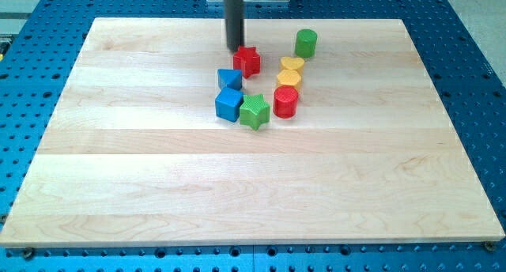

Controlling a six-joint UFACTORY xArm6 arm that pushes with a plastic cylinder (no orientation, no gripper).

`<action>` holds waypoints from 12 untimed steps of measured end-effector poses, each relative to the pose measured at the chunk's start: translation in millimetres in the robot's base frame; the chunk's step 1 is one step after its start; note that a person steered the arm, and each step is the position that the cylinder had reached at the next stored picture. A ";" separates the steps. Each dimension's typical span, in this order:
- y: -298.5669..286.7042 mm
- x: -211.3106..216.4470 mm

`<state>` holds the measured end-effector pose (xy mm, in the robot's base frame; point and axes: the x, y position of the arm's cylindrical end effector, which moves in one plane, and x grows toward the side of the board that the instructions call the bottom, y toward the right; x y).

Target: Move the green circle to the right of the red star

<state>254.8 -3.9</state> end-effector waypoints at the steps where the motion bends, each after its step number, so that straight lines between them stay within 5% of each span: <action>1: 45.9 7.9; 3: 108.7 -29.2; 4: 133.2 -11.1; 12: 53.8 44.5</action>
<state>299.3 49.9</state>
